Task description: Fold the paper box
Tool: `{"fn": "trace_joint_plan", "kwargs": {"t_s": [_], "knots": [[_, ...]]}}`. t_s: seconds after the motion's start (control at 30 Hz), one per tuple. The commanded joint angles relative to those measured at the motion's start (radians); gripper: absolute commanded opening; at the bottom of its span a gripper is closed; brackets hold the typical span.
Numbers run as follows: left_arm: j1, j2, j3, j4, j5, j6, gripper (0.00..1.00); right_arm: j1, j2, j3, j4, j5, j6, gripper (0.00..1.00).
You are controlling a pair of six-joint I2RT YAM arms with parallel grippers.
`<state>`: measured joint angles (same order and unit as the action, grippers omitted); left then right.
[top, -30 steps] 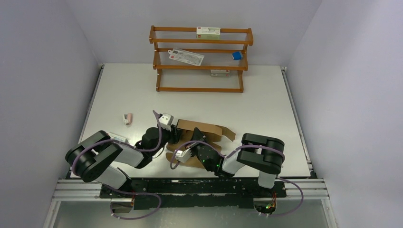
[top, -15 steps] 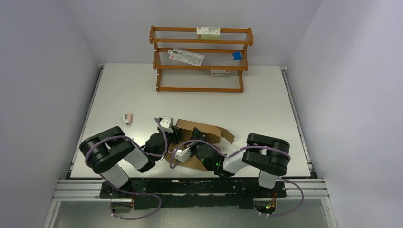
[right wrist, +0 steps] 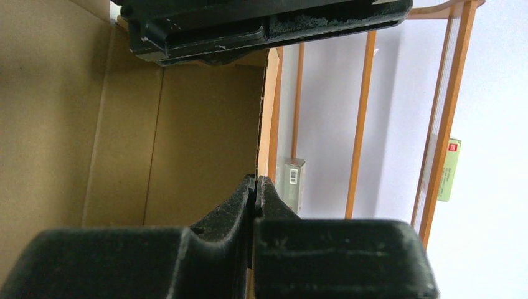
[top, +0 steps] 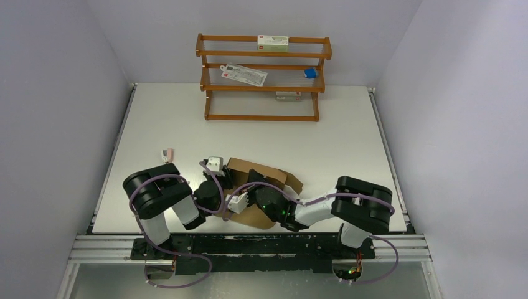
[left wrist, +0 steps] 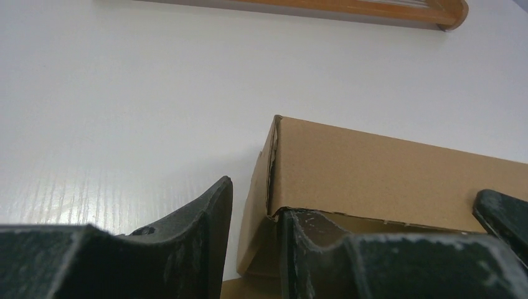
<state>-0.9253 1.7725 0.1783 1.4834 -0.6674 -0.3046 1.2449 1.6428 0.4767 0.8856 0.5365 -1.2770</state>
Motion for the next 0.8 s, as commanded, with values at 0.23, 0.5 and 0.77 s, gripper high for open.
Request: {"fn": "trace_joint_plan", "kwargs": {"t_s": [0.23,0.5,0.77], "knots": [[-0.055,0.021,0.036,0.101,-0.274,-0.050,0.30,0.009,-0.037,0.023,-0.118,-0.060,0.092,0.00],[-0.089,0.060,0.040,0.152,-0.439,-0.043,0.29,0.010,-0.045,0.030,-0.146,-0.076,0.112,0.00],[-0.089,0.153,0.023,0.200,-0.426,-0.121,0.29,0.014,-0.009,0.031,-0.116,-0.079,0.094,0.00]]}}
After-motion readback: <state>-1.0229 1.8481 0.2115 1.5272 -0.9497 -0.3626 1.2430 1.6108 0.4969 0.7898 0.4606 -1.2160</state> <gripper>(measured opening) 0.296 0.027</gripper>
